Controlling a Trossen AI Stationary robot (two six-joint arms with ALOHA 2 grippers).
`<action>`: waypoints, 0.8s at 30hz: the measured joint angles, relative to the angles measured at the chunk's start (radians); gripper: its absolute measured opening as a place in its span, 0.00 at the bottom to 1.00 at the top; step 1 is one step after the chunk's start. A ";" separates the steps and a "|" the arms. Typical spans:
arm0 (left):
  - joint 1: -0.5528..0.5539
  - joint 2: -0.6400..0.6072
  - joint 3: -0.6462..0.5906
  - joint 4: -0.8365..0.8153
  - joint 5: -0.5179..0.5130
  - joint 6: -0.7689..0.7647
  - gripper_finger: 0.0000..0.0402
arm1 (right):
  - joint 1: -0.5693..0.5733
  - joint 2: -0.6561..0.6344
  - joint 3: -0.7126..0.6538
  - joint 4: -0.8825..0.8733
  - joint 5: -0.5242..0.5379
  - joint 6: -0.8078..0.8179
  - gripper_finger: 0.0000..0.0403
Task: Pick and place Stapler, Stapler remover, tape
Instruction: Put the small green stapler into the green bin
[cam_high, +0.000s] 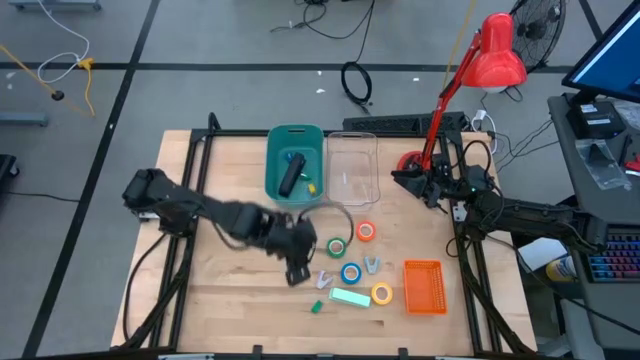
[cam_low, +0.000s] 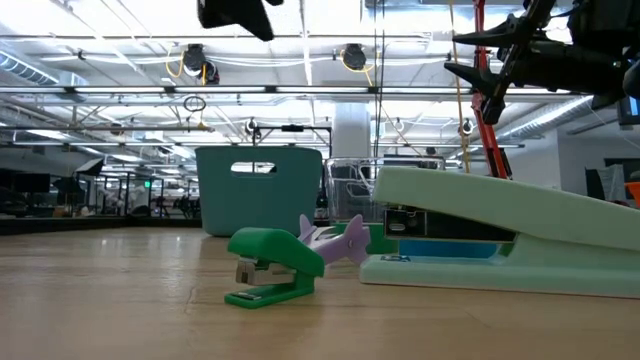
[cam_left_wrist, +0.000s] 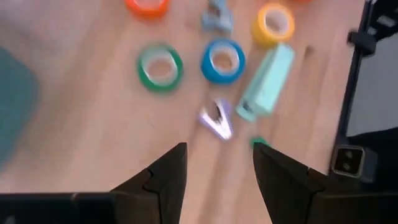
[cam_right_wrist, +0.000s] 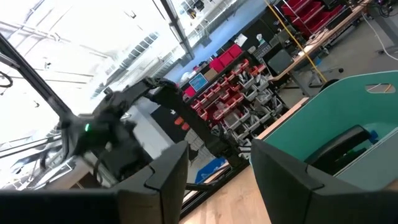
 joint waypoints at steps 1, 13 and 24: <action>-0.021 0.016 0.000 -0.002 0.002 -0.049 0.46 | 0.000 0.000 0.000 0.001 0.000 0.000 0.42; -0.177 0.195 0.000 0.195 0.131 -0.676 0.46 | 0.002 0.000 0.000 0.000 -0.039 0.000 0.42; -0.173 0.297 0.000 0.284 0.149 -0.835 0.46 | 0.002 0.000 0.000 0.000 -0.105 0.000 0.42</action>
